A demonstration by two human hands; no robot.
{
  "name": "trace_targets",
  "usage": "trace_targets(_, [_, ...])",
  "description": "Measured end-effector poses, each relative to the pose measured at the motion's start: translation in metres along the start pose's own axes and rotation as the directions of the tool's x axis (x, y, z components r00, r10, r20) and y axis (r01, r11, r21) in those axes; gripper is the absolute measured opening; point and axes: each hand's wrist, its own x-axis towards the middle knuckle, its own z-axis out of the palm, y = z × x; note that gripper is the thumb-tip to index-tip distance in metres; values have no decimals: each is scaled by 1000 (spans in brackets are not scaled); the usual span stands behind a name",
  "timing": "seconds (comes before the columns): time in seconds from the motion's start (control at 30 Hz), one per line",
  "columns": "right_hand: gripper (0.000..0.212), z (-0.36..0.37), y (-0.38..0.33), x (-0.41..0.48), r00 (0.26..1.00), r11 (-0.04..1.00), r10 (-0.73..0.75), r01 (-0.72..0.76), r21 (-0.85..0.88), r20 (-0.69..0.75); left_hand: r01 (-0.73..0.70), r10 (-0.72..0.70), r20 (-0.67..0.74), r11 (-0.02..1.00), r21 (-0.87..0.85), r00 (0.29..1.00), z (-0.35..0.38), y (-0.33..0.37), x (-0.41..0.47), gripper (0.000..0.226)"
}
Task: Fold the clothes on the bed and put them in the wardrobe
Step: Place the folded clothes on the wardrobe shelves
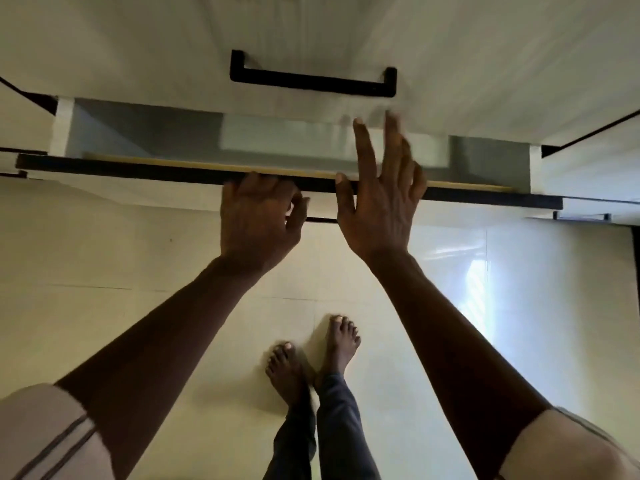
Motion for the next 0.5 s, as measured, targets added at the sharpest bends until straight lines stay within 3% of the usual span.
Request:
trace_targets(0.07, [53,9,6,-9,984,997,50,-40,-63,170,-2,3,4,1000,-18,1000,-6,-7,9,30])
trace_targets(0.17, [48,10,7,-15,967,994,94,-76,-83,235,93,-69,328,994,-57,942,-5,-15,28,62])
trace_targets(0.23, [47,6,6,-21,958,993,101,-81,-83,270,47,-50,469,999,17,882,-4,-18,29,71])
trace_targets(0.5, [46,-12,0,-95,934,993,113,-101,-55,340,-9,-6,544,1000,24,839,-20,-11,-39,76])
